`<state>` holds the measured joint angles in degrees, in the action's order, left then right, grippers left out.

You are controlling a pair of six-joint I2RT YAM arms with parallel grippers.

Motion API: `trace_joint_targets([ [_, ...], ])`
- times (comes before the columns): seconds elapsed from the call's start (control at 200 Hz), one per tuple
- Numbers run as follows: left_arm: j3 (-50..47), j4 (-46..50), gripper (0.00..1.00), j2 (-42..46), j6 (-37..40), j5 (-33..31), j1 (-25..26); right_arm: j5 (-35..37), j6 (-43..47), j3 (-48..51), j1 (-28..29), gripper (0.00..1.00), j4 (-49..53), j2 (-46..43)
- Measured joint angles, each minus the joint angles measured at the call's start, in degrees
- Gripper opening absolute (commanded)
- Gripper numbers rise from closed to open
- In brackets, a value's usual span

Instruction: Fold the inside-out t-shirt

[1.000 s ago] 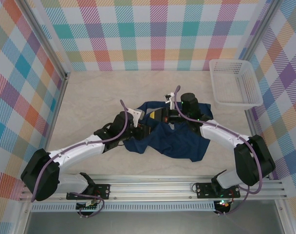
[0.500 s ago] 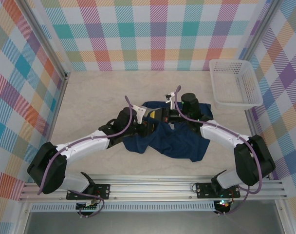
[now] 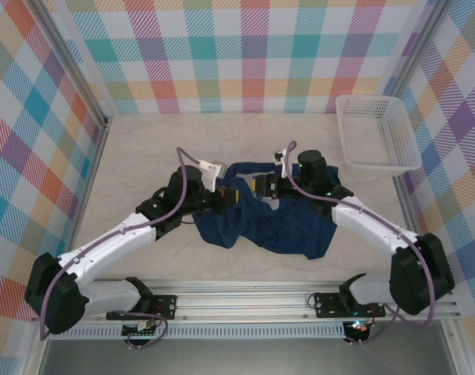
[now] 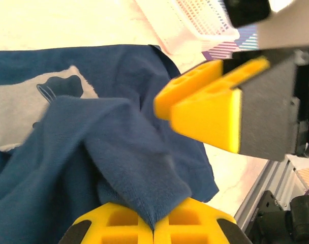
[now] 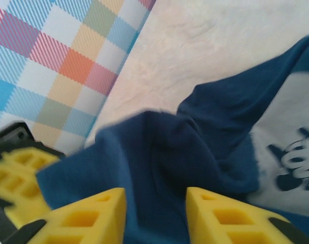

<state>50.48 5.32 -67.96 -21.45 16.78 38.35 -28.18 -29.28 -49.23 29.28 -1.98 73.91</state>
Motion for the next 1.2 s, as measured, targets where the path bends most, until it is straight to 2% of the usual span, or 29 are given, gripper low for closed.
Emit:
trace_joint_targets([
  [0.12, 5.7, 5.99, 0.0, -1.25, -4.79, 2.47, -2.54, 4.72, 7.32, 0.52, 1.25, 0.44, 2.8, -7.48],
  [0.245, 10.82, 10.84, 0.0, -4.11, -8.37, 5.11, -3.58, 7.32, 14.75, 0.98, 7.37, 0.41, 3.1, -12.9],
  [0.405, 12.7, 15.23, 0.0, -5.95, -12.24, 7.54, -3.63, 9.44, 20.96, 2.03, 16.0, 0.4, 1.38, -10.05],
  [0.53, 13.88, 16.72, 0.0, -7.21, -14.95, 8.92, -3.63, 12.15, 23.76, 2.4, 19.58, 0.39, 0.2, -5.66],
  [0.97, 14.08, 17.09, 0.0, -7.74, -20.2, 9.77, -3.63, 21.73, 26.4, 2.38, 20.87, 0.39, -4.63, -0.61],
  [1.11, 14.08, 17.05, 0.0, -7.76, -21.07, 9.75, -3.63, 22.21, 26.23, 2.38, 20.98, 0.33, -5.7, 0.04],
  [1.2, 14.08, 17.03, 0.0, -7.76, -21.24, 9.75, -3.63, 22.53, 25.7, 2.38, 20.98, 0.22, -6.6, 0.04],
])
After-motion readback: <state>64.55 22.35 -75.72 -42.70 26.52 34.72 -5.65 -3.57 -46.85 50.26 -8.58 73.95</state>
